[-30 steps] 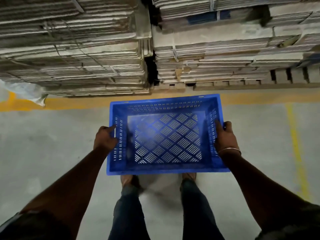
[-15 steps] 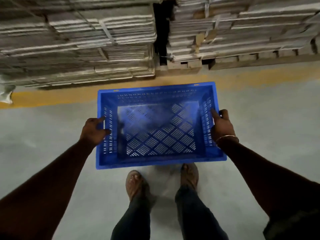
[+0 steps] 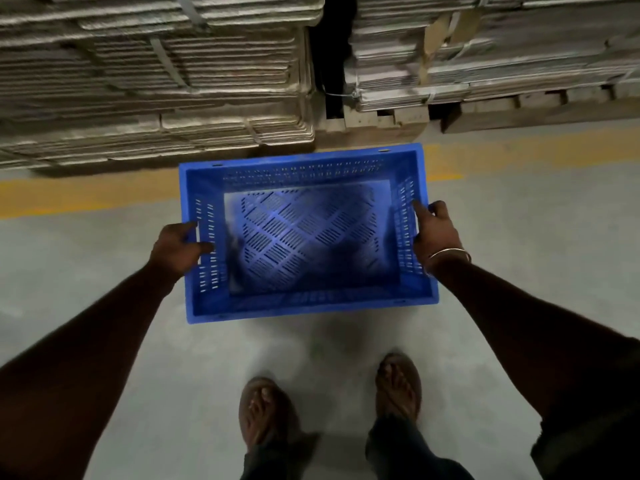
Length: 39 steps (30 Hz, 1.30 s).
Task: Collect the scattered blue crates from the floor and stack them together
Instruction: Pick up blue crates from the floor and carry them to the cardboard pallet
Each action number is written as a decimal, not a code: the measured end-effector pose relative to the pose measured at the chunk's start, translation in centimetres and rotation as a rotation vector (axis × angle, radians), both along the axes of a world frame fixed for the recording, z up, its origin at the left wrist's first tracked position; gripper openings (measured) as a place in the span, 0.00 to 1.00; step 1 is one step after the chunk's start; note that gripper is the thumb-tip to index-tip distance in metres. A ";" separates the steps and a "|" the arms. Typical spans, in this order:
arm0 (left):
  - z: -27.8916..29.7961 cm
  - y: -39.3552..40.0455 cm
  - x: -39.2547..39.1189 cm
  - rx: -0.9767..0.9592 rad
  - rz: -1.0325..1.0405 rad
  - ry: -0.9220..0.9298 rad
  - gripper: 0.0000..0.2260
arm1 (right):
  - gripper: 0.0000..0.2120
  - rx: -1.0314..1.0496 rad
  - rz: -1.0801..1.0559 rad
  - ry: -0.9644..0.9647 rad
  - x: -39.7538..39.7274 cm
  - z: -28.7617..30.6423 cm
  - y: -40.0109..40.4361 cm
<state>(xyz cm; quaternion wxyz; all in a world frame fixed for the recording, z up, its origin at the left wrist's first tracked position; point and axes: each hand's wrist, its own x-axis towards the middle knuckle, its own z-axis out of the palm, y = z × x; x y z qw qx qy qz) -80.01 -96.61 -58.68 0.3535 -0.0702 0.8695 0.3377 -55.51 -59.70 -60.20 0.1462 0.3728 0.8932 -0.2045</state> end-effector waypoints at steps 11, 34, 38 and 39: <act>-1.9 -0.1 -0.2 0.101 -0.086 -0.068 0.15 | 0.34 -0.133 -0.070 0.020 0.3 -2.9 0.9; 17.4 -0.3 11.4 -0.137 -0.301 -0.030 0.19 | 0.21 -0.360 -0.237 -0.154 5.8 16.2 -6.0; 11.7 -3.0 10.5 -0.286 -0.269 -0.132 0.16 | 0.24 -0.441 -0.346 -0.214 7.4 10.4 -6.7; 8.9 -4.0 9.7 -0.293 -0.239 -0.158 0.16 | 0.25 -0.446 -0.371 -0.220 7.6 8.6 -6.8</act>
